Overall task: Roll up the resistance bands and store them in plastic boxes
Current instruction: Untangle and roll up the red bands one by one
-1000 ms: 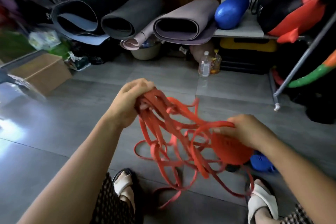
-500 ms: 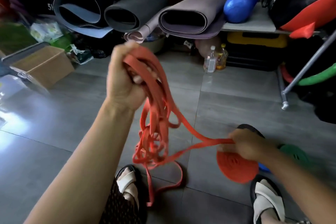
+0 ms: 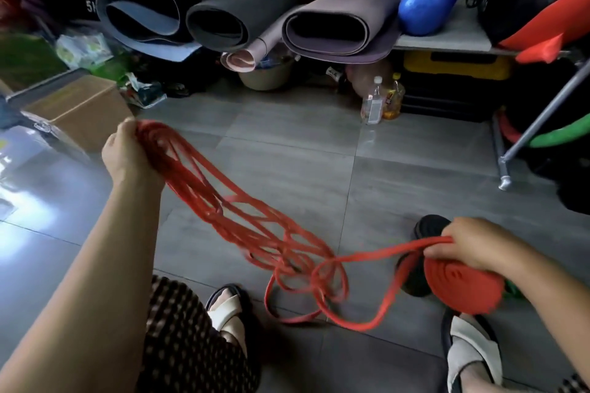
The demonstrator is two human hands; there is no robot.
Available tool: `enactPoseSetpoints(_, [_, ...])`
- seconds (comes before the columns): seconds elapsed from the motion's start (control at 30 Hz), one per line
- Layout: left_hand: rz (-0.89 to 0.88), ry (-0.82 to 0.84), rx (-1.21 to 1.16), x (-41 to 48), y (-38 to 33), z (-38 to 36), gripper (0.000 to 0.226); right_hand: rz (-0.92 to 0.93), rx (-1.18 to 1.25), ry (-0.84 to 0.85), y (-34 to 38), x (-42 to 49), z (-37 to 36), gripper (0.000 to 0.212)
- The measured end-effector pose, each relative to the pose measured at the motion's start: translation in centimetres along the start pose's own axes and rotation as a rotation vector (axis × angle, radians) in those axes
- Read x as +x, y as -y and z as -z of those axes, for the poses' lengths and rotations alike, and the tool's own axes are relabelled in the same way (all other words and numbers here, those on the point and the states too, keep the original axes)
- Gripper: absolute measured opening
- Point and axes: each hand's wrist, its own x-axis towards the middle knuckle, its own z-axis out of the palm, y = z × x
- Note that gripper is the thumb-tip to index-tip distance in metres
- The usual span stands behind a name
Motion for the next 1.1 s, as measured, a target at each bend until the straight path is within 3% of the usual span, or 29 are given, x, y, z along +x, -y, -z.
enactPoseSetpoints(0.07, [-0.01,0.013,0.385,0.3,1.1,0.4,0.02,0.054,0.075,-0.044,0.1,-0.4,1.1,0.037])
enactPoseSetpoints(0.13, [0.018,0.136,0.755,0.5,2.3,0.7,0.013,0.125,0.27,-0.106,0.5,-0.8,2.2,0.031])
enactPoseSetpoints(0.23, [-0.01,0.281,1.32,0.5,4.0,1.0,0.048,0.235,0.543,-0.213,2.0,-1.5,3.7,0.028])
enactPoseSetpoints(0.3, [-0.087,0.475,1.49,-0.5,4.6,0.4,0.055,0.286,0.599,-0.254,3.1,-1.7,4.4,0.036])
enactPoseSetpoints(0.43, [-0.083,1.03,1.604,-4.2,6.5,-1.3,0.044,0.35,0.731,-0.287,4.5,-2.1,5.4,0.029])
enactPoseSetpoints(0.63, [-0.248,1.514,1.751,-8.8,12.4,-2.4,0.05,0.469,0.985,-0.304,4.3,-3.3,6.8,0.063])
enactPoseSetpoints(0.73, [-0.39,1.57,1.724,-10.6,14.4,-2.8,0.041,0.529,1.111,-0.273,3.1,-4.1,7.5,0.061])
enactPoseSetpoints(0.8, [-0.422,1.514,1.75,-11.3,15.1,-3.1,0.048,0.551,1.11,-0.283,2.4,-4.6,7.7,0.064])
enactPoseSetpoints(0.93, [-0.301,1.416,1.67,-10.8,16.3,-2.9,0.052,0.596,1.143,-0.317,0.9,-5.6,8.1,0.053])
enactPoseSetpoints(1.0, [-0.257,1.52,1.655,-10.6,16.8,-2.8,0.053,0.592,1.22,-0.33,0.0,-6.0,8.3,0.051])
enactPoseSetpoints(1.1, [-0.371,1.699,1.86,-11.1,16.5,-3.7,0.033,0.529,1.229,-0.38,-1.9,-5.8,8.2,0.055])
